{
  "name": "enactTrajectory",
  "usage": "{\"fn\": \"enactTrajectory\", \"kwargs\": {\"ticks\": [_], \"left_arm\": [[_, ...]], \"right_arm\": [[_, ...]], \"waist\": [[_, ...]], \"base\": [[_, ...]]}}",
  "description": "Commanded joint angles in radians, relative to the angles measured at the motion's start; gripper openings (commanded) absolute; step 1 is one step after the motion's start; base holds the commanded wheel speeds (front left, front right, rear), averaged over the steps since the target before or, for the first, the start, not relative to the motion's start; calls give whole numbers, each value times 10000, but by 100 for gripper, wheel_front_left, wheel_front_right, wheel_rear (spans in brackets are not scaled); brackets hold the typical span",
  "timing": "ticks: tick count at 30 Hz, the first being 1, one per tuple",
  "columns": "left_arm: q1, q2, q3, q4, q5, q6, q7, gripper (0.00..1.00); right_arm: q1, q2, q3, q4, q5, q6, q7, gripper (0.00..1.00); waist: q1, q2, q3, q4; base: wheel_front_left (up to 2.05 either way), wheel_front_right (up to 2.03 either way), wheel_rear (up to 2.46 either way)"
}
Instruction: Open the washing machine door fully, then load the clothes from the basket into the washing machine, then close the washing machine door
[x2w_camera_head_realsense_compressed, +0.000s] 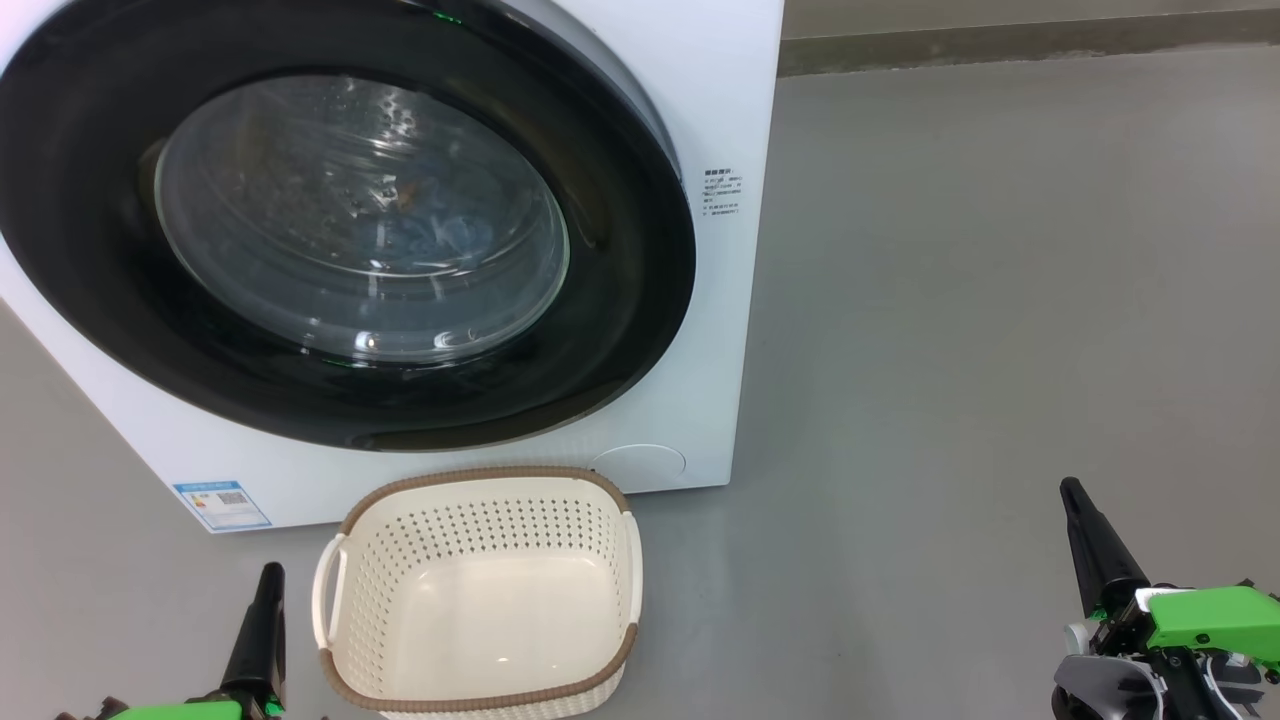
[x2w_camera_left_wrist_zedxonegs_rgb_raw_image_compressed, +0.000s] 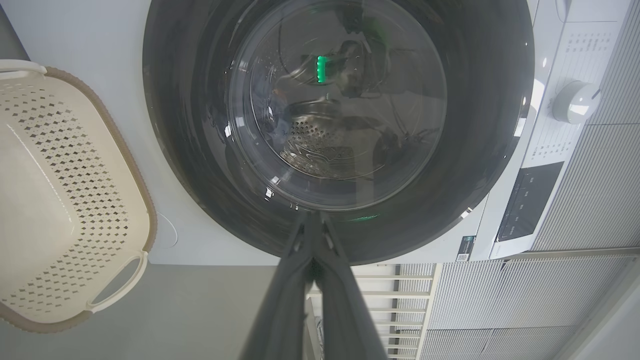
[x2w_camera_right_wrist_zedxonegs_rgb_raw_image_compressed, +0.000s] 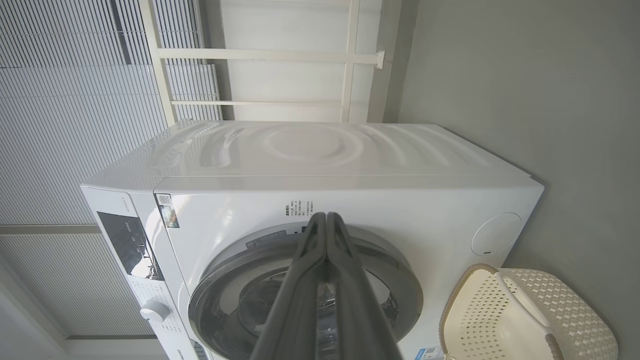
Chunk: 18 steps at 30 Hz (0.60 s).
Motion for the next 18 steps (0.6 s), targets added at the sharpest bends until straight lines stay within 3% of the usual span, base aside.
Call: {"fn": "enactTrajectory", "kwargs": {"ticks": [1,18], "left_arm": [[-426,83,328,-315,-79,4,64,0],[-426,83,327,-315,-79,4,63,0]], "right_arm": [[-347,-89,182,-299,14,17,50,0],[-348,-83,173,-299,7,17,57,0]], "waist": [[0,-1,0,0],[0,-1,0,0]], "base": [[0,0,0],[0,0,0]]}}
